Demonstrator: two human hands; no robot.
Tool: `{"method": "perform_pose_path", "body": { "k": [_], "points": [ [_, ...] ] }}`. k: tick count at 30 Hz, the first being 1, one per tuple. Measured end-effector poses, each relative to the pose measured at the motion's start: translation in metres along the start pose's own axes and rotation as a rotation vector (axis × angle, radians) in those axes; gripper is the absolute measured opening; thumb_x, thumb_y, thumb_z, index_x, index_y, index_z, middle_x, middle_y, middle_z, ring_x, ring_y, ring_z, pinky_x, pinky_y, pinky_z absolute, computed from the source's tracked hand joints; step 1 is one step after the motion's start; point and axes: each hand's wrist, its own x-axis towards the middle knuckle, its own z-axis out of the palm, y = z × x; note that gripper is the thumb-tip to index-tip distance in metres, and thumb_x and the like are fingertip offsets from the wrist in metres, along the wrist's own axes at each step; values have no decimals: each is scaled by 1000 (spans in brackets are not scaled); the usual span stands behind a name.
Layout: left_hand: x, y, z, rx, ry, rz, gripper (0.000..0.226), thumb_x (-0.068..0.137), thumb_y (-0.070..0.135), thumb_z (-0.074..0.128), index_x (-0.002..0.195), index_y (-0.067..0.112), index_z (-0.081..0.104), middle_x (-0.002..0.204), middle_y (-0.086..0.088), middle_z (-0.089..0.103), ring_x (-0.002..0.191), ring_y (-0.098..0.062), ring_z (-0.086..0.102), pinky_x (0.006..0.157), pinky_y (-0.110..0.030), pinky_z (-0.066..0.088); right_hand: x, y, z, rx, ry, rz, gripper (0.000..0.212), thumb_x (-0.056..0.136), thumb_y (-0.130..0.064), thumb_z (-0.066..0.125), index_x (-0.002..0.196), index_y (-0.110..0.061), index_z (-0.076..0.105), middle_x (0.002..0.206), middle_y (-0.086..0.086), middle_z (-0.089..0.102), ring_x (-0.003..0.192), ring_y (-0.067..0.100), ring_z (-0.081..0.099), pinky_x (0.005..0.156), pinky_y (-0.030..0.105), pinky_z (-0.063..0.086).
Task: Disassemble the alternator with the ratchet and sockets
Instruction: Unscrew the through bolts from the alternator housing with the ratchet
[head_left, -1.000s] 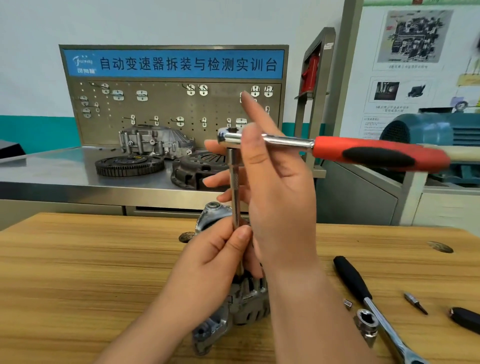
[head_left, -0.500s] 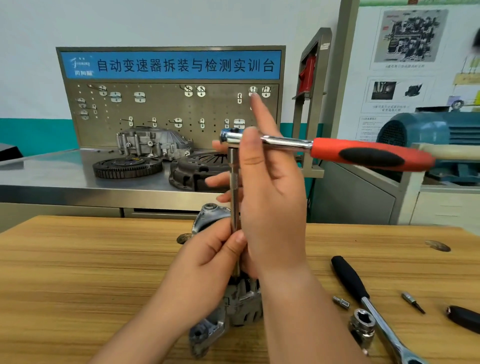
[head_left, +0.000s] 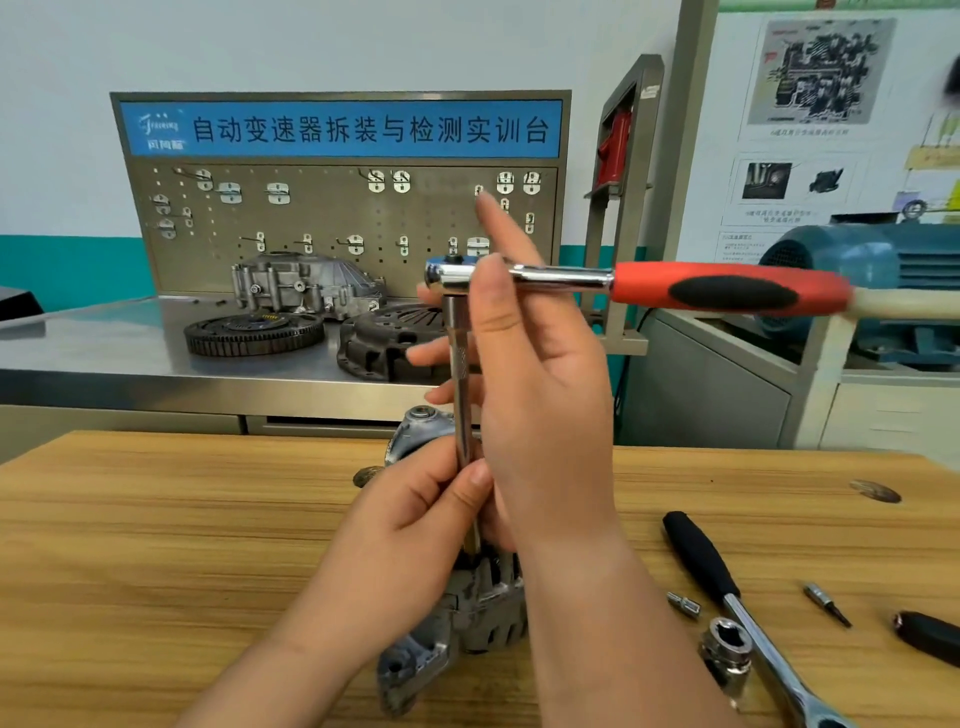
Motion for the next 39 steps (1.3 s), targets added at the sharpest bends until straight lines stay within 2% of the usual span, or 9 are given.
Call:
{"method": "perform_pose_path", "body": {
  "k": [5, 9, 13, 19, 23, 26, 31, 35, 39],
  "points": [
    [0, 1, 4, -16, 39, -29, 27, 90, 20, 52, 68, 13, 66, 60, 2, 67, 52, 2, 58, 50, -7, 42, 0, -2, 1, -78, -16, -99, 25, 90, -39, 55, 114, -44, 59, 111, -7, 68, 91, 17, 68, 79, 39, 57],
    [-1, -3, 1, -42, -37, 17, 40, 91, 43, 46, 91, 9, 67, 84, -12, 68, 80, -23, 63, 67, -20, 52, 0, -4, -3, 134, 16, 95, 32, 95, -44, 43, 114, -30, 65, 93, 3, 72, 70, 15, 67, 55, 26, 53],
    [-1, -5, 1, -34, -38, 3, 27, 89, 36, 43, 97, 23, 64, 86, -6, 70, 83, -15, 66, 73, -18, 51, 1, -5, -6, 171, 0, 157, 34, 93, -43, 45, 112, -27, 68, 84, 6, 69, 70, 16, 65, 55, 24, 52],
    [1, -8, 3, 14, -8, 39, 24, 88, 26, 44, 81, 15, 64, 73, -5, 69, 66, -12, 62, 62, -17, 47, 0, -3, -4, -225, -4, -205, 29, 92, -38, 51, 119, -34, 62, 121, -15, 63, 111, 14, 62, 91, 50, 52],
    [1, -7, 2, -8, -32, 37, 30, 90, 36, 45, 88, 14, 66, 82, -8, 70, 80, -21, 64, 74, -25, 51, 1, -7, -3, 56, -5, -7, 31, 97, -37, 45, 122, -29, 60, 117, -9, 69, 84, 14, 71, 62, 23, 55],
    [0, -4, 1, -59, -63, 33, 36, 85, 47, 45, 96, 20, 64, 96, -12, 67, 86, -11, 64, 77, -17, 50, 1, -6, -3, 172, 7, 171, 37, 94, -45, 40, 114, -24, 63, 105, -1, 74, 74, 18, 72, 52, 20, 52],
    [1, -3, 3, -16, -13, 22, 35, 92, 29, 45, 91, 1, 66, 82, -9, 71, 79, -20, 65, 72, -20, 51, 4, -9, -4, -75, 4, -39, 27, 96, -32, 51, 121, -38, 59, 105, 5, 68, 83, 26, 61, 68, 33, 55],
    [2, 1, 7, 90, 51, -5, 34, 94, 8, 46, 63, 15, 57, 55, 23, 63, 55, 9, 58, 52, -3, 40, 15, -7, -7, -48, -168, 166, 37, 98, -3, 48, 134, -13, 51, 130, 13, 58, 123, 26, 54, 84, 6, 43],
    [-1, -4, 3, -97, -20, 27, 31, 89, 38, 47, 91, 16, 68, 82, -9, 70, 72, -16, 64, 66, -15, 50, -2, -5, -2, 134, -50, 128, 38, 94, -43, 43, 128, -32, 55, 121, -5, 68, 82, 16, 72, 63, 23, 54]
  ]
}}
